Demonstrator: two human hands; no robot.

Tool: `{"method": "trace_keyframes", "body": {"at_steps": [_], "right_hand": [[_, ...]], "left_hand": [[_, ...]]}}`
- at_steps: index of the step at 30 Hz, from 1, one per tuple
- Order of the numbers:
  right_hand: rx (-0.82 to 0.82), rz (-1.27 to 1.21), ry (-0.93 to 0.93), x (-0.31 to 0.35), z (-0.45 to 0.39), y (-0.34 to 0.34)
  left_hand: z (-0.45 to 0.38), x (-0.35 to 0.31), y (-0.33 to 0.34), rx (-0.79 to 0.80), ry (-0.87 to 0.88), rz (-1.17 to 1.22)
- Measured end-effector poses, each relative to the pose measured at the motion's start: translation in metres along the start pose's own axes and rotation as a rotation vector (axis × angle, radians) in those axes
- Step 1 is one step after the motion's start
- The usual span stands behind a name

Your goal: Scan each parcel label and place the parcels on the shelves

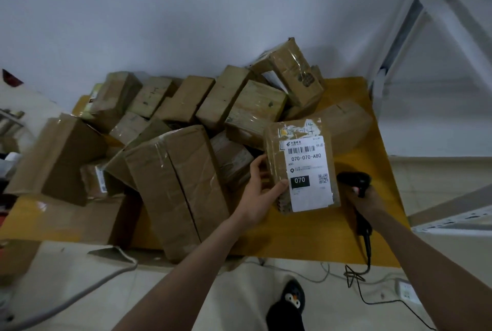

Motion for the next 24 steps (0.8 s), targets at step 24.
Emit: {"method": "trace_keyframes", "body": {"at_steps": [24], "right_hand": [[0.354, -0.525, -0.598, 0.070, 0.311, 0.029]], "left_hand": [[0.186, -0.020, 0.017, 0.105, 0.192, 0.071]]}}
Point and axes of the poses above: each hand's wrist, its own z-axis away from the middle knuckle, its own y-axis out of the palm, x = y × z, the point moved 3 cm from there along -z, towards the middle knuckle, and after that the axes turned 9 degrees about x, right-handed, at the moved point
